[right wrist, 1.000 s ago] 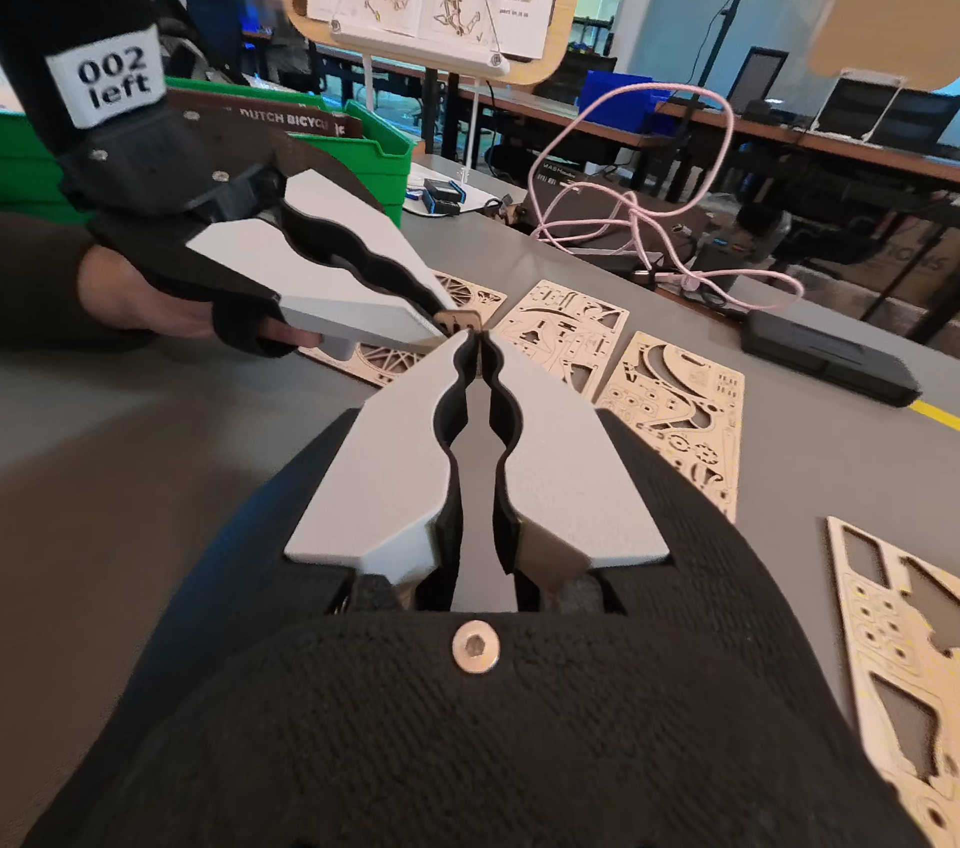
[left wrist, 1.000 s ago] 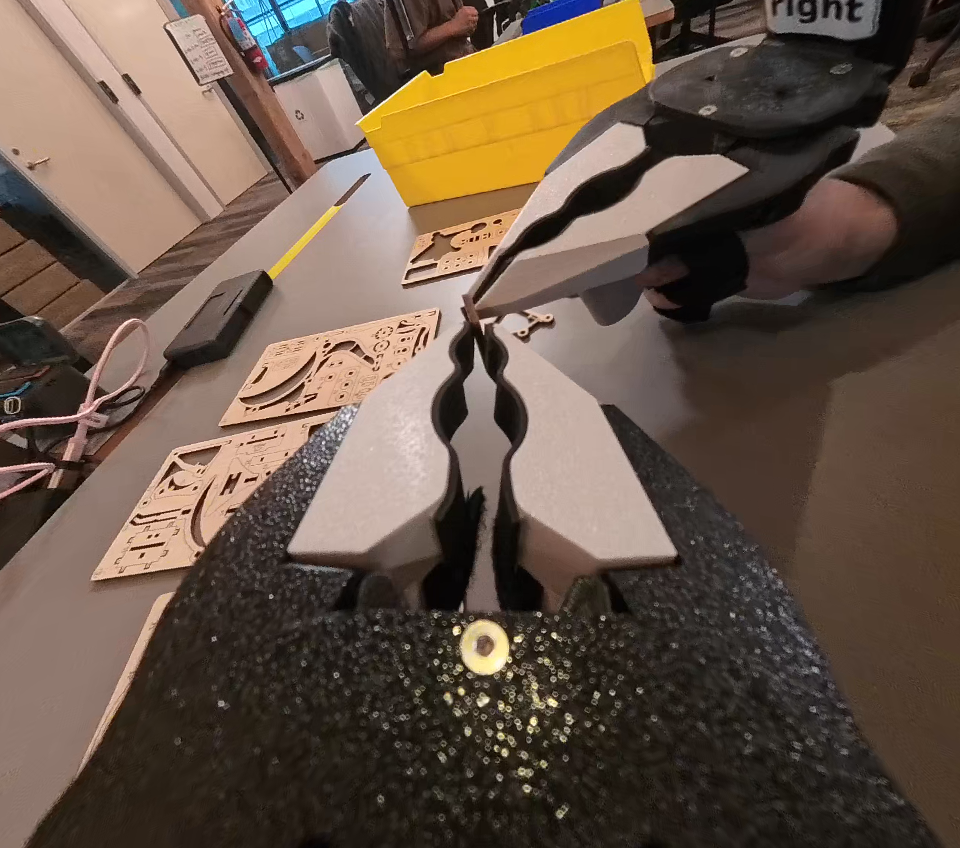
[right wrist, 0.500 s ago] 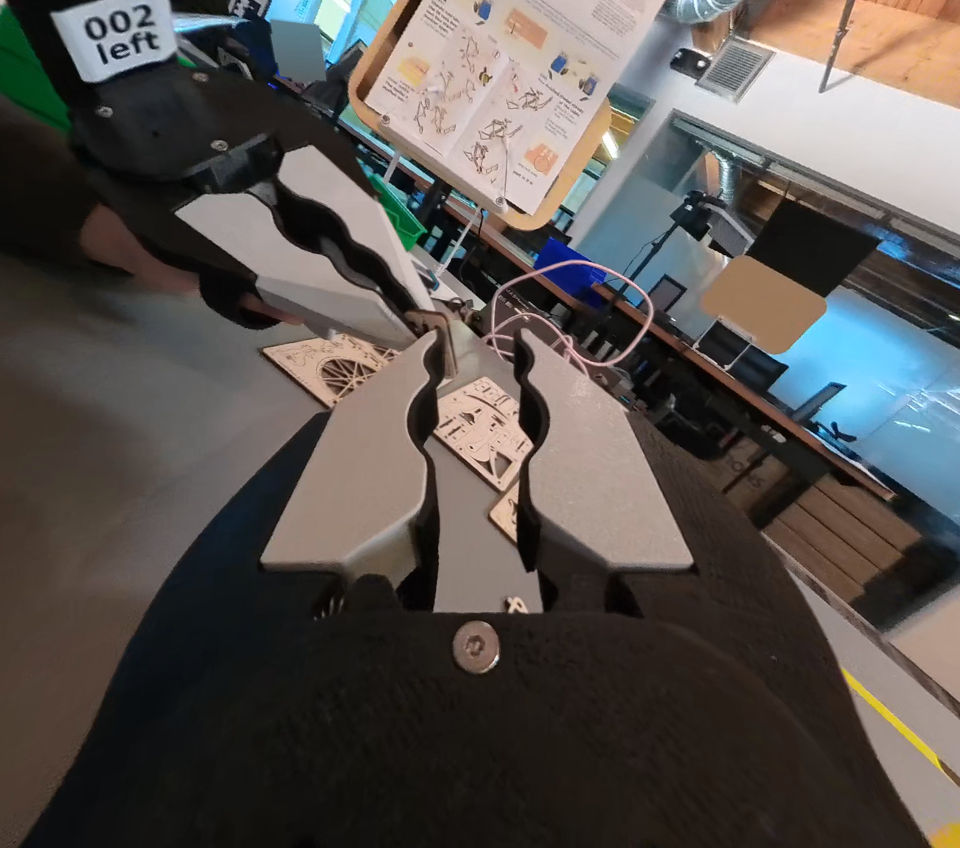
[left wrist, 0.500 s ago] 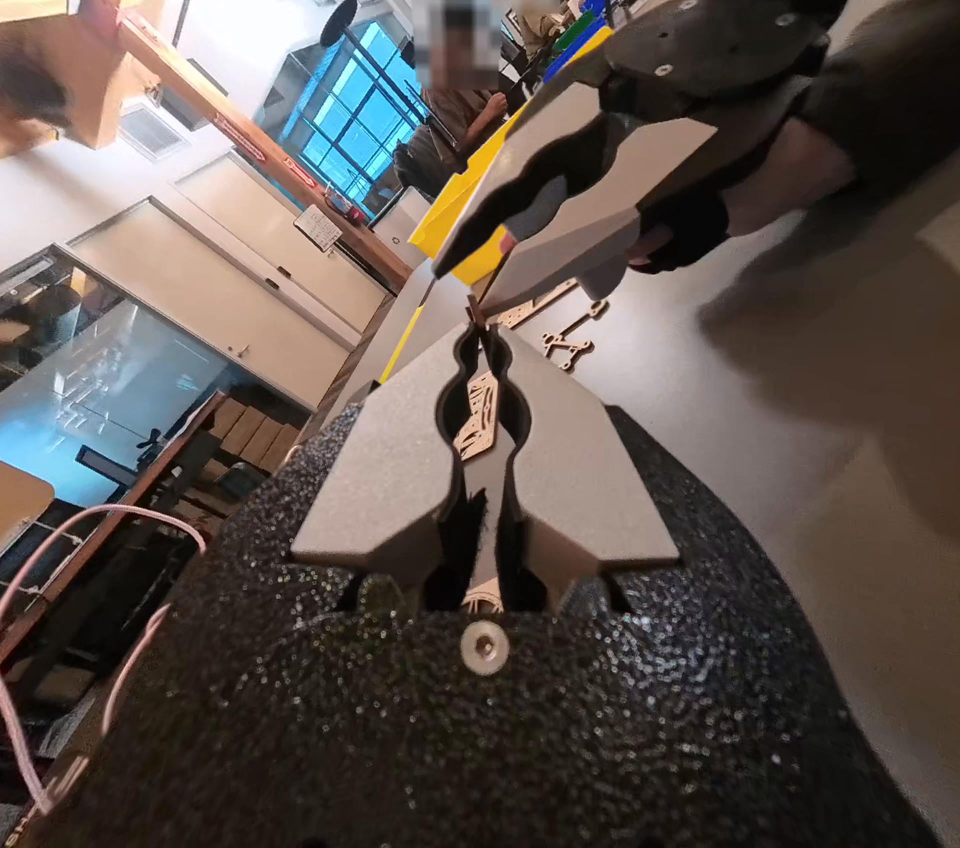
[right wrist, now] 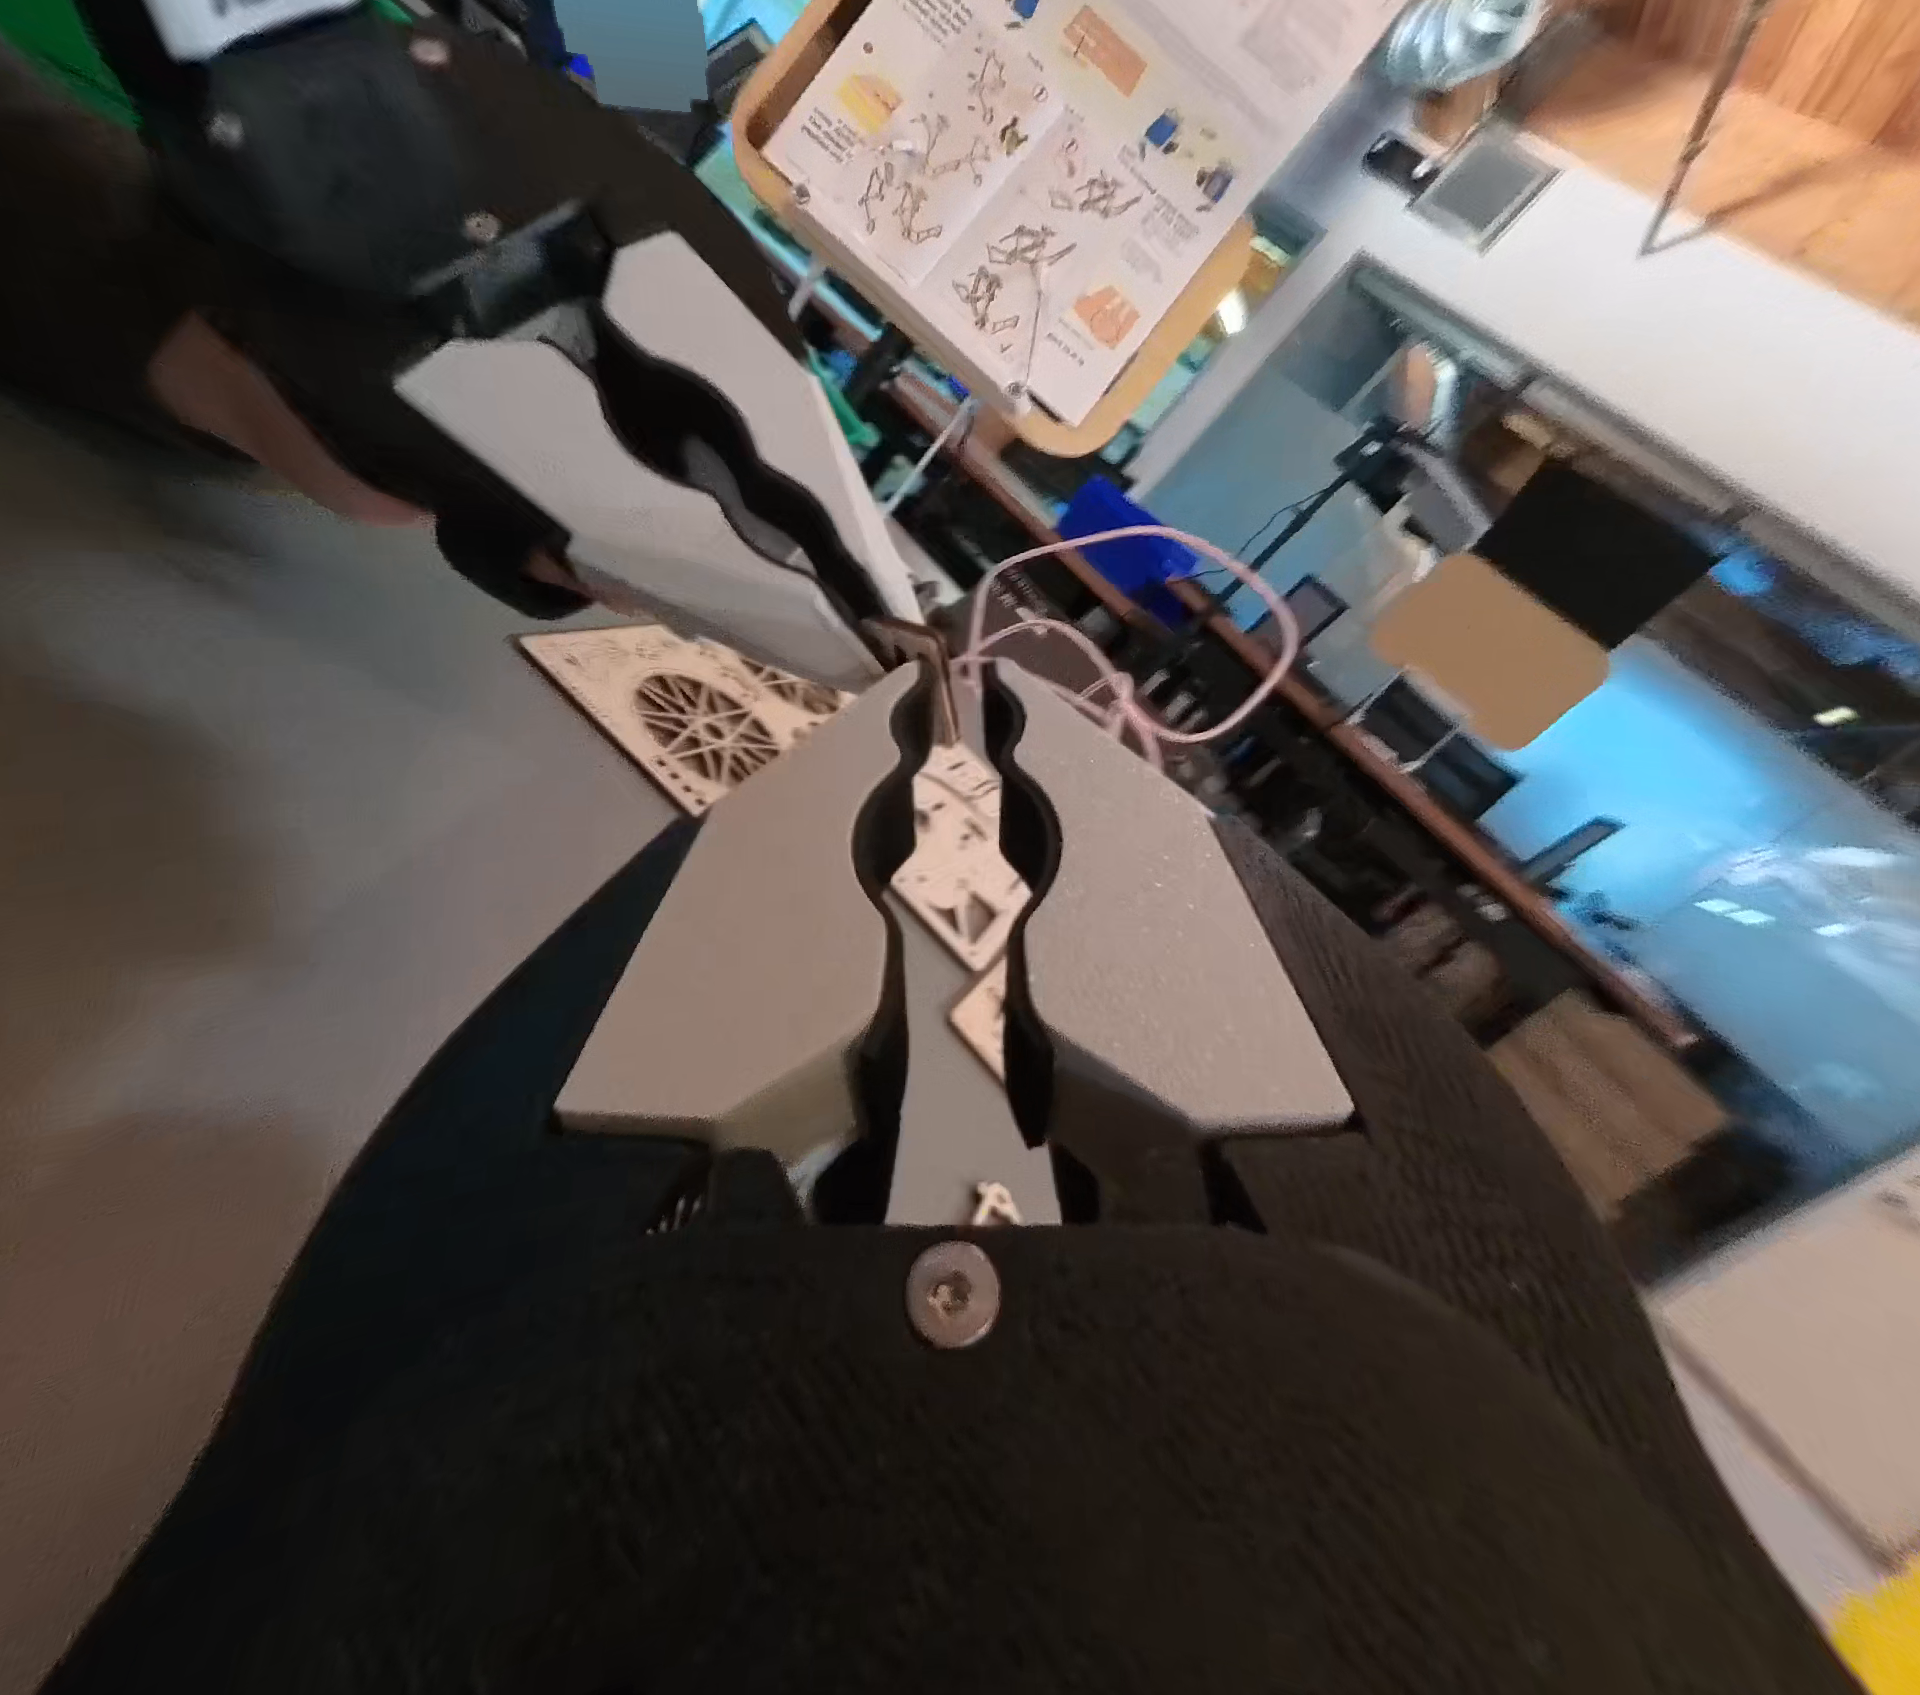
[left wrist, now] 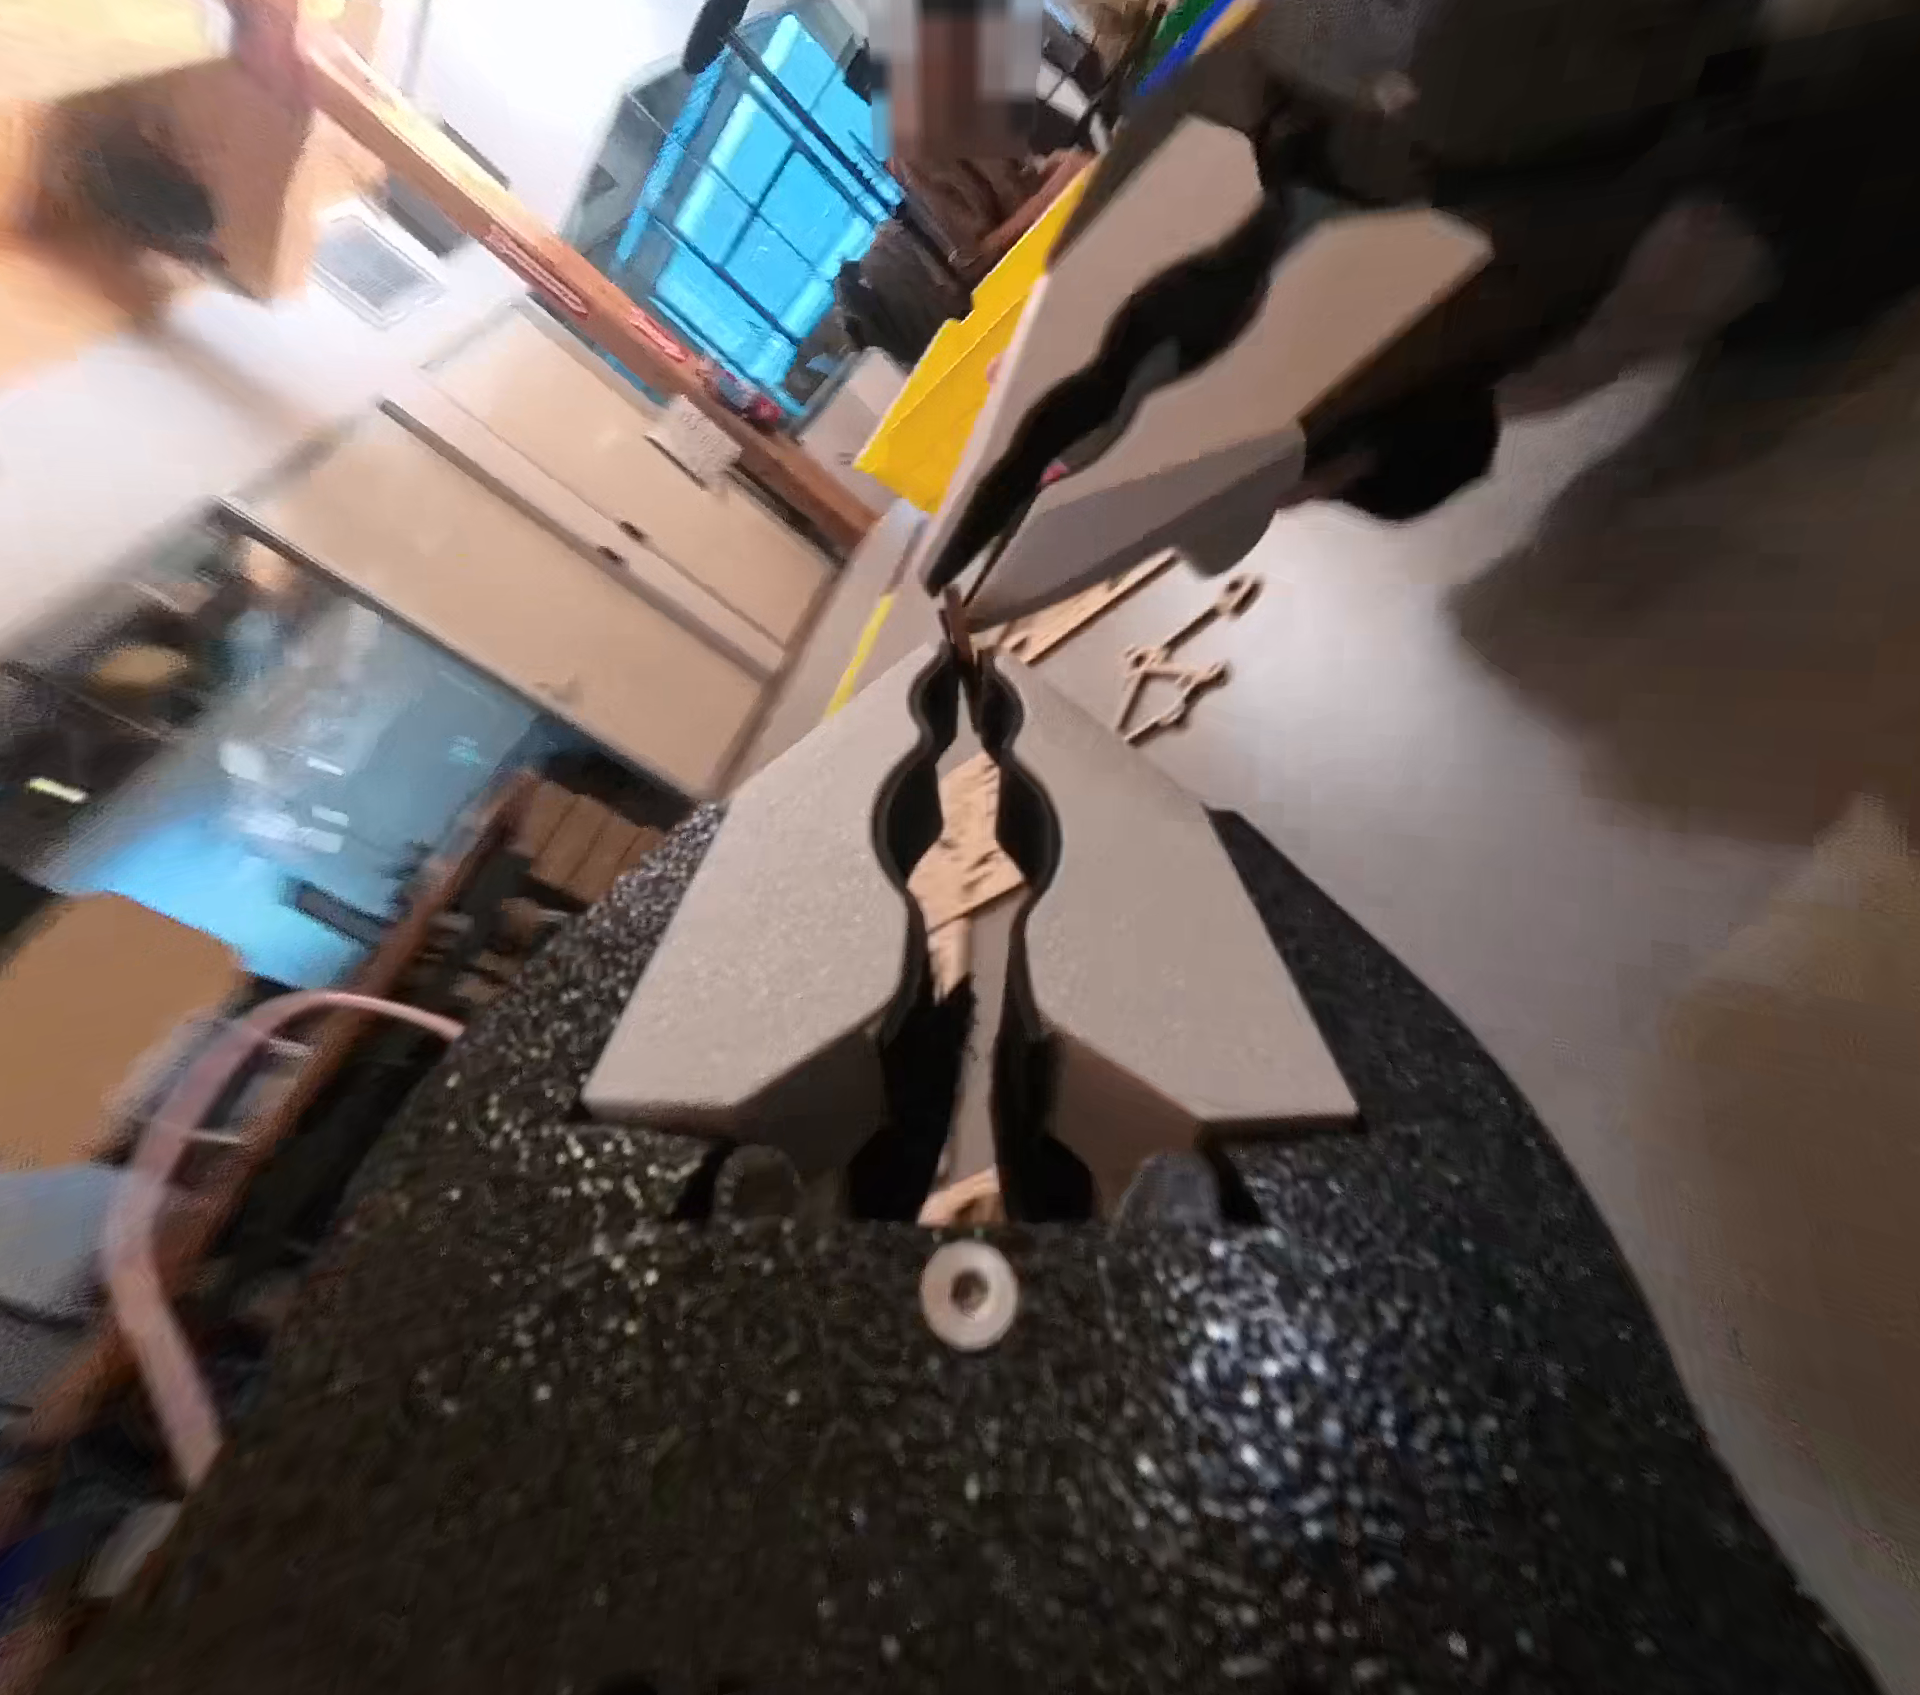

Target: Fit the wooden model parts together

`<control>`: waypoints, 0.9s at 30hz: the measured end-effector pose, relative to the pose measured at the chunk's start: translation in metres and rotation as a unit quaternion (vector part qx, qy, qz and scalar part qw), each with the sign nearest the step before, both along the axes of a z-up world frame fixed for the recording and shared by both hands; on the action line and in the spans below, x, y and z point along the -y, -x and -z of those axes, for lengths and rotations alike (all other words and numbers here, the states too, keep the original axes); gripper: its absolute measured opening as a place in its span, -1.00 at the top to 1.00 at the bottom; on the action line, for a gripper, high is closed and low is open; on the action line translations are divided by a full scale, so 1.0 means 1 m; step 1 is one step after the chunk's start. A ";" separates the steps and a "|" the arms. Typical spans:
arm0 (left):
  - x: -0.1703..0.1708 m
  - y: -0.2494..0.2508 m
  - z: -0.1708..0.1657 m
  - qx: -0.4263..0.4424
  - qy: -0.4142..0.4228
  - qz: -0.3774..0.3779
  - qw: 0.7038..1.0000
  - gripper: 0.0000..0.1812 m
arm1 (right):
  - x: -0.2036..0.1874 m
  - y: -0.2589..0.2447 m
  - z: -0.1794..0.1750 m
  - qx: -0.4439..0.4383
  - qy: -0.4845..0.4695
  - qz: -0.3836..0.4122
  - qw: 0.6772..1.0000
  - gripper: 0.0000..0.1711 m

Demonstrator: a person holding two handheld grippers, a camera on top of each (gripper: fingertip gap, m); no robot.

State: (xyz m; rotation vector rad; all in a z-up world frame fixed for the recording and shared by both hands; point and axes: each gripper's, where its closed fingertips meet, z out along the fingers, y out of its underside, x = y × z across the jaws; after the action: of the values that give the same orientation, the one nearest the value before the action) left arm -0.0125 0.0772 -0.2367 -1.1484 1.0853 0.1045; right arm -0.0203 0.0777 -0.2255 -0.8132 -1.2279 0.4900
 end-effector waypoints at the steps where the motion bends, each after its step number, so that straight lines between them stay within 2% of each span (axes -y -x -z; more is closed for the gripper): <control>1: -0.001 0.003 0.002 -0.042 -0.045 -0.012 0.998 0.98 | -0.002 0.001 0.003 0.009 0.033 -0.017 0.999 0.87; 5: 0.001 0.002 0.014 -0.172 -0.167 -0.014 0.971 1.00 | 0.000 -0.002 0.020 0.068 0.172 -0.118 0.976 0.76; 11: 0.007 -0.008 0.038 -0.273 -0.218 0.014 0.937 1.00 | 0.023 -0.012 0.026 0.121 0.237 -0.219 0.939 0.80; 16: 0.012 -0.015 0.045 -0.297 -0.230 0.028 0.926 1.00 | 0.022 -0.014 0.046 0.183 0.234 -0.200 0.934 0.86; 23: 0.017 -0.021 0.050 -0.318 -0.236 0.040 0.917 1.00 | 0.020 -0.015 0.051 0.200 0.228 -0.187 0.934 0.87; 27: 0.018 -0.021 0.050 -0.309 -0.224 0.041 0.923 0.99 | 0.017 -0.017 0.050 0.200 0.211 -0.175 0.941 0.85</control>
State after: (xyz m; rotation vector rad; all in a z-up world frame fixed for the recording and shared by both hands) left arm 0.0088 0.0596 -0.2869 -0.6565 1.5627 0.6526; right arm -0.0036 0.0609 -0.2757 -1.0985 -1.6895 0.9325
